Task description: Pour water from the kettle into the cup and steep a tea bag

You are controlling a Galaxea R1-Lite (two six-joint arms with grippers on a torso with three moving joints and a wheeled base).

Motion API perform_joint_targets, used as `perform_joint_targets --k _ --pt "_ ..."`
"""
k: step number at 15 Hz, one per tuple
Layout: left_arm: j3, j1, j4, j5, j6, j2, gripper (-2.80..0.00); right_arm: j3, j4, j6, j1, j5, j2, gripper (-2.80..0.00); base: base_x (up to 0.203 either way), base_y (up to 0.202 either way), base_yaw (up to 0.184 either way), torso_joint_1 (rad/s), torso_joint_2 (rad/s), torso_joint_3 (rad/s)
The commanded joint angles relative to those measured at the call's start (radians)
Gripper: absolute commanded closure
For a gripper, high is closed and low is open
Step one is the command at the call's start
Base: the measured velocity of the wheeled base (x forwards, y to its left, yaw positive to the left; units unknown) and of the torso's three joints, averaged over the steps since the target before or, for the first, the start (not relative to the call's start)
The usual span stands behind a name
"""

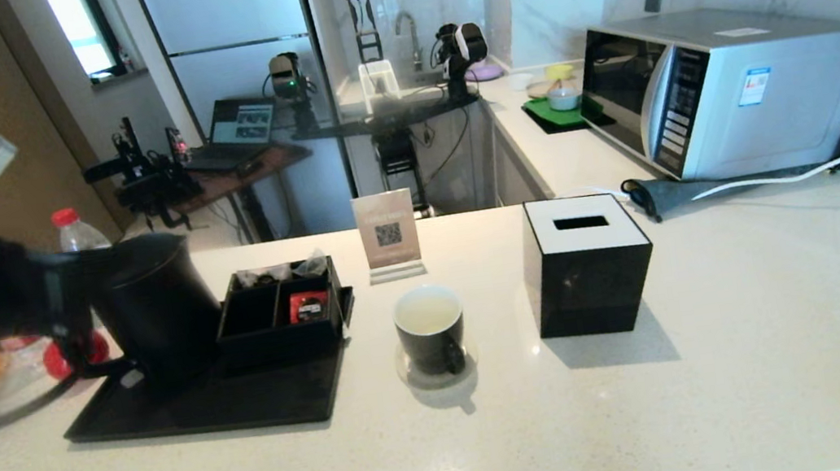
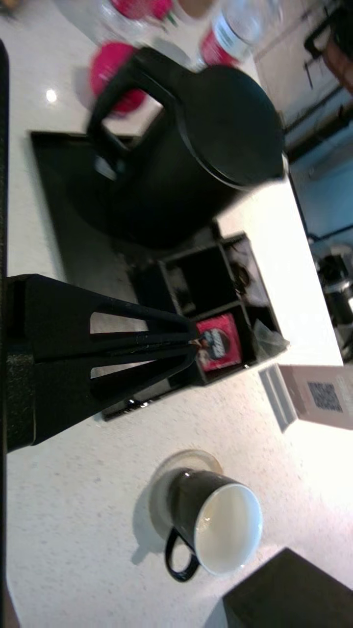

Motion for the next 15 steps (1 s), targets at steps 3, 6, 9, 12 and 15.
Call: perform_joint_targets --k 3,6,9,12,15 --pt "-0.117 -0.050 0.003 0.000 0.002 0.226 -2.80 0.000 0.000 -0.001 0.000 0.000 0.000 0.00 0.000 0.000 0.000 0.000 0.00 0.000" --pt "-0.208 -0.089 0.002 -0.002 -0.019 0.357 -2.80 0.000 0.000 0.000 0.000 0.000 0.000 0.00 0.000 0.000 0.000 0.000 0.00 0.000" --pt "-0.320 -0.111 0.003 0.002 -0.057 0.499 -2.80 0.000 0.000 -0.001 0.000 0.000 0.000 0.00 0.000 0.000 0.000 0.000 0.00 0.000" --pt "-0.414 -0.127 0.006 0.013 -0.057 0.608 -2.80 0.000 0.000 0.000 0.000 0.000 0.000 0.00 0.000 0.000 0.000 0.000 0.00 0.000" --pt "-0.491 -0.140 0.009 0.018 -0.055 0.694 -2.80 0.000 0.000 0.000 0.000 0.000 0.000 0.00 0.000 0.000 0.000 0.000 0.00 0.000"
